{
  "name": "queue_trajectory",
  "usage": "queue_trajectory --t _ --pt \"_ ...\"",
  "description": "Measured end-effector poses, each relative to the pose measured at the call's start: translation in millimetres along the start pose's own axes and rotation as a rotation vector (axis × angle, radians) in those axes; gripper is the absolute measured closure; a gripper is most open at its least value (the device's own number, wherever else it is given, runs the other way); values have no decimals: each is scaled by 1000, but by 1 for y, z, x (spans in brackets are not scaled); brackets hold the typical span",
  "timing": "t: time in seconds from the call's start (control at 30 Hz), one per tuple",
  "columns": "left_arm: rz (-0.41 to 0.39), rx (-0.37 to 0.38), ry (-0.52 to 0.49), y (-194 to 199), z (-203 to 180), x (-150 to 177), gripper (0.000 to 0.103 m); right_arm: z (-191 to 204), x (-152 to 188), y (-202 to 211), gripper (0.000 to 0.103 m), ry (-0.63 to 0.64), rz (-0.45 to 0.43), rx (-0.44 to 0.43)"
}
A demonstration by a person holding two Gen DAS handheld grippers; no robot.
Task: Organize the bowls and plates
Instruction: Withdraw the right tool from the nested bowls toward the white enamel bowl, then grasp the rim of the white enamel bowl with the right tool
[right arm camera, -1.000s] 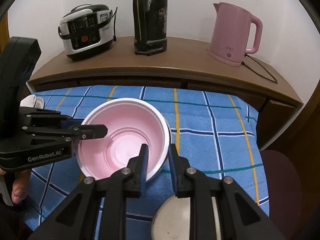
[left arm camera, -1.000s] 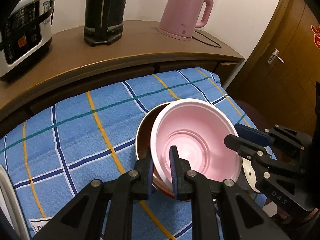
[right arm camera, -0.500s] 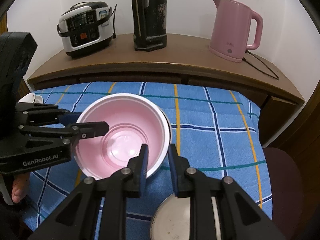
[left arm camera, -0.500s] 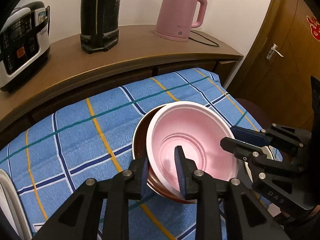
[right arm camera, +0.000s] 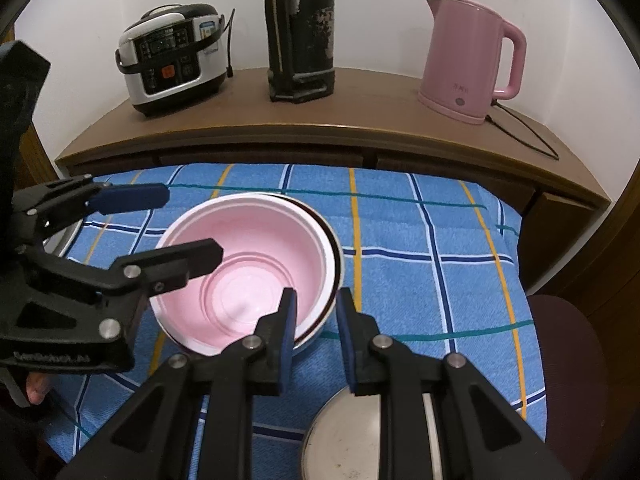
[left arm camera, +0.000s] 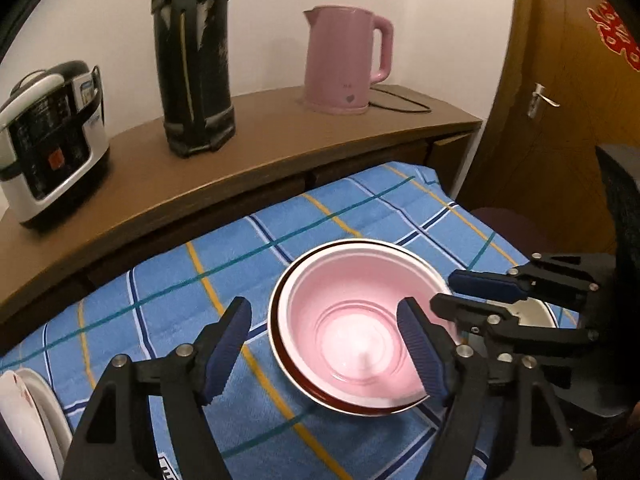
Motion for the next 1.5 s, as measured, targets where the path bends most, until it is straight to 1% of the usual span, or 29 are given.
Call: queue_trajectory --t 0.03,0.1,0.17,0.3,0.47,0.57,0.73,0.87,0.93,1.07,1.1,1.17,1.2,1.27,1.33,1.37,1.4,1.5 --pt "-1 5 1 0 0 0 26 0 0 1 82 -4 -4 1" --pt "2 -11 -6 -3 1 0 26 -1 -1 4 78 -13 -16 -3" --pt "3 -27 -6 -5 3 0 26 -2 -1 9 65 -17 -36 4" --pt "-2 -30 10 -6 6 -2 26 -3 0 15 60 -20 -54 3" --pt "-7 -39 13 -6 7 -2 26 -6 1 24 49 -30 -86 -2" --pt "-6 -41 12 -6 7 -2 26 -8 2 29 45 -30 -96 3" --pt "-18 -49 14 -4 6 -2 26 -14 8 39 45 -38 -120 11" --pt "-83 -46 29 12 1 -6 26 -29 21 59 45 -76 -163 31" --pt "-127 -21 22 25 -7 -6 26 -41 30 68 45 -101 -171 46" --pt "-160 26 -2 39 -26 -1 26 -68 53 81 46 -161 -161 85" --pt "-169 33 -18 43 -33 1 26 -74 60 82 47 -176 -151 94" --pt "-179 58 -46 48 -46 6 26 -84 71 81 54 -198 -130 104" --pt "-178 73 -57 49 -53 10 26 -87 76 81 56 -203 -121 105" --pt "-166 99 -76 48 -66 16 26 -94 87 76 63 -219 -91 104" --pt "-145 123 -100 45 -79 23 26 -99 95 73 67 -236 -75 97" --pt "-132 135 -117 41 -87 28 30 -101 97 72 69 -239 -75 93" --pt "-118 143 -127 38 -92 31 36 -101 99 72 70 -241 -75 87" --pt "-61 174 -148 24 -107 39 48 -101 100 71 71 -244 -80 68"
Point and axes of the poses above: each gripper's, at about its wrist camera, not at the fingertips, and y roughly against the way its jaws point, z to its left, x to its underside, the point moved 3 cm from there along -y, roughly the way its jaws point
